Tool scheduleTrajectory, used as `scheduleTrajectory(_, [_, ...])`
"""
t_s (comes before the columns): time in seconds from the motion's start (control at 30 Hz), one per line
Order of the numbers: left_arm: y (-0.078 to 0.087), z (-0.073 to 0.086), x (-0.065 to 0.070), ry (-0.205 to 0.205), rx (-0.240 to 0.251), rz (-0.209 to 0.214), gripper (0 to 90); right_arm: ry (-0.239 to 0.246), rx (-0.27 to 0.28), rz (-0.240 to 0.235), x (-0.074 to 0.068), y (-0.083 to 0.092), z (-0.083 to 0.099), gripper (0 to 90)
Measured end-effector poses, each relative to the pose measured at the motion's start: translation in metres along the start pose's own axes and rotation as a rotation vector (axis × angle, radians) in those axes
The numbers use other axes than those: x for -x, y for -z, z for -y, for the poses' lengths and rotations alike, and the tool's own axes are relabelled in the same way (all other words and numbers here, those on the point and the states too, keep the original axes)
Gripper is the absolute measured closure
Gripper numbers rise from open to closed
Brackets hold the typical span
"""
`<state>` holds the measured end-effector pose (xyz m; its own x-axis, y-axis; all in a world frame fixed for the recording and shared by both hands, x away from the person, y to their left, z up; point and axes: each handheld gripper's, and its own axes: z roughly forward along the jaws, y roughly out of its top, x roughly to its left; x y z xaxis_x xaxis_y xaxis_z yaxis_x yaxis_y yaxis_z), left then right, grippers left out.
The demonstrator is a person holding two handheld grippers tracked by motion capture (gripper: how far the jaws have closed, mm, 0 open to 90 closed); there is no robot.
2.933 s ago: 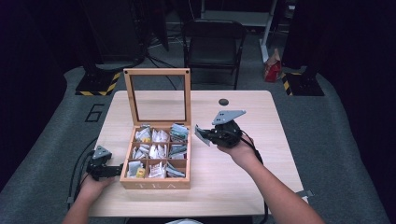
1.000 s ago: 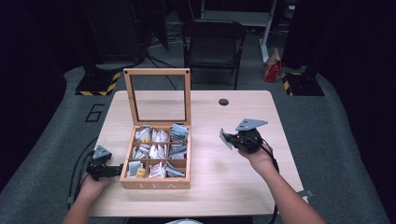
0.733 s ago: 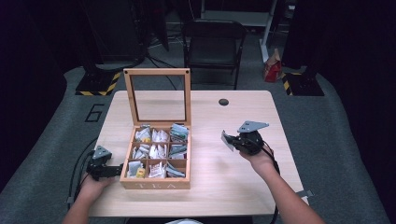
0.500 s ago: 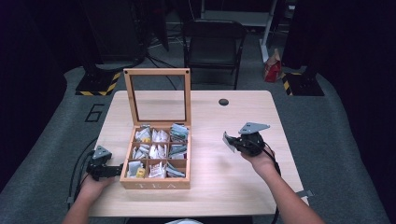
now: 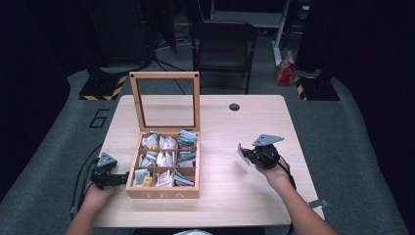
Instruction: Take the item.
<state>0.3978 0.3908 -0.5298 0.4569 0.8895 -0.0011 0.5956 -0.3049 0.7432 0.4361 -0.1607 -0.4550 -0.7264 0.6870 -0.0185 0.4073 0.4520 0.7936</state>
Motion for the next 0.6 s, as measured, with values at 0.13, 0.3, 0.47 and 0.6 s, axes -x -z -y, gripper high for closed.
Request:
scheduleTrajectory(0.13, [0.0, 0.0, 0.0, 0.0, 0.0, 0.0, 15.2, -0.017, -0.003, 0.013, 0.0, -0.001, 0.006, 89.3])
scheduleTrajectory(0.3, [0.0, 0.0, 0.0, 0.0, 0.0, 0.0, 15.2, -0.024, -0.009, 0.018, 0.003, -0.003, 0.012, 89.2])
scheduleTrajectory(0.47, [0.0, 0.0, 0.0, 0.0, 0.0, 0.0, 15.2, -0.026, -0.018, 0.024, 0.004, -0.005, 0.017, 88.9])
scheduleTrajectory(0.6, [0.0, 0.0, 0.0, 0.0, 0.0, 0.0, 15.2, -0.033, -0.02, 0.026, 0.004, -0.008, 0.022, 88.9])
